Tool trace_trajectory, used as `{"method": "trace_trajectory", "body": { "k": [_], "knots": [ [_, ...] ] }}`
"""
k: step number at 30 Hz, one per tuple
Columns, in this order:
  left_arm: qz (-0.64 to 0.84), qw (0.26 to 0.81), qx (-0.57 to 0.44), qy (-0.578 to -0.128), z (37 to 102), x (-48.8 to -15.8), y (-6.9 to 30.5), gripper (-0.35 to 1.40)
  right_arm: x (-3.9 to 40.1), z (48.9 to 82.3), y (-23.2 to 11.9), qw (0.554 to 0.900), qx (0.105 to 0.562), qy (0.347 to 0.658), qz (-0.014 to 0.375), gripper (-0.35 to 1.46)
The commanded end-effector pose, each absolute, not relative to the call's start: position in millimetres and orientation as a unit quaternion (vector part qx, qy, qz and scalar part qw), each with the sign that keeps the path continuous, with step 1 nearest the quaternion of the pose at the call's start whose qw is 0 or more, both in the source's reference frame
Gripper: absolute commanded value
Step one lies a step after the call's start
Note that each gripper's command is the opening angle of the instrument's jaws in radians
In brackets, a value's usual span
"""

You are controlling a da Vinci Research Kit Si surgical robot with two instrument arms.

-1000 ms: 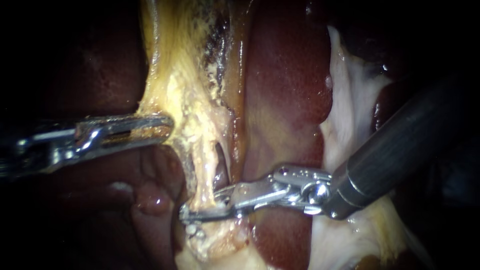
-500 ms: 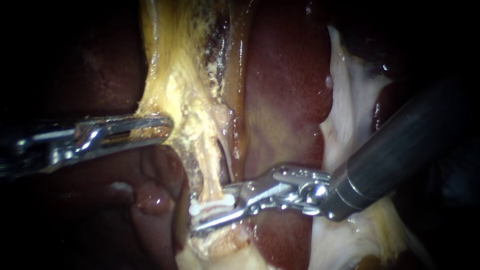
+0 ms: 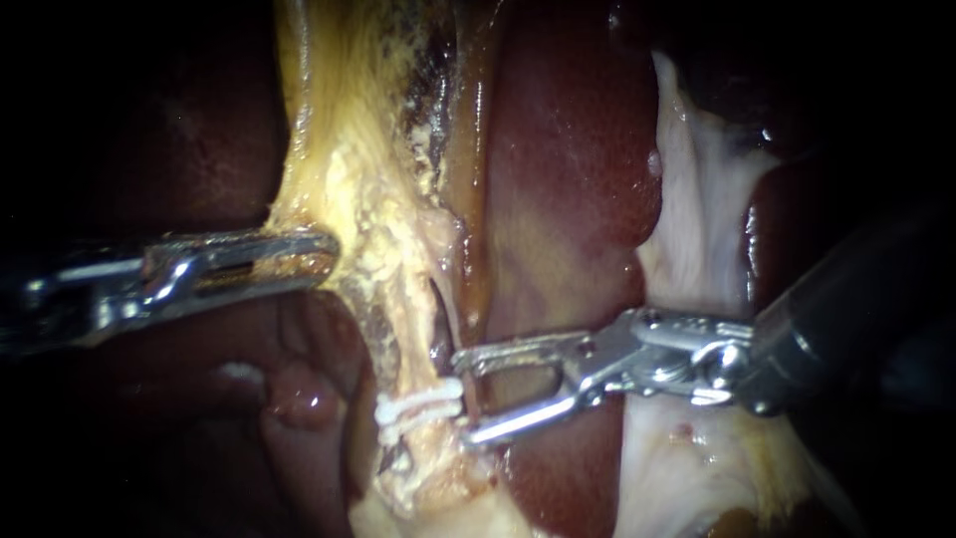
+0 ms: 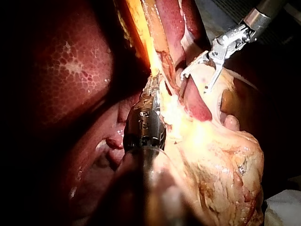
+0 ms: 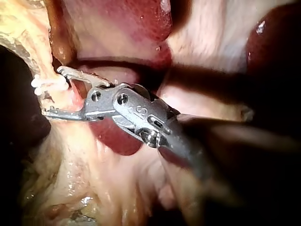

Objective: Going back second clip left tube

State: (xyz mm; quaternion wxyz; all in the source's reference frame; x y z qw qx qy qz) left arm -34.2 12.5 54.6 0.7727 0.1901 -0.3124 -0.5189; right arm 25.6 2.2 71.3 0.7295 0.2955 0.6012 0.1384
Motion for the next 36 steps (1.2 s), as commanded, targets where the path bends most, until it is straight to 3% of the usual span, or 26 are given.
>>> {"method": "trace_trajectory", "body": {
  "k": [1,12,24,36],
  "knots": [
    [-0.519,0.773,0.190,-0.313,54.6,-34.3,12.5,-0.35,25.2,70.9,2.7,0.732,0.288,0.604,0.132,0.60],
    [-0.520,0.771,0.189,-0.314,55.8,-34.4,12.2,-0.35,22.4,69.0,5.2,0.746,0.223,0.620,0.098,0.60],
    [-0.516,0.784,0.195,-0.285,64.3,-36.8,10.4,-0.35,21.6,69.0,5.2,0.747,0.213,0.625,0.084,0.60],
    [-0.513,0.785,0.201,-0.283,65.6,-38.4,10.3,-0.35,21.0,69.1,5.2,0.747,0.212,0.625,0.081,0.60]
  ]
}}
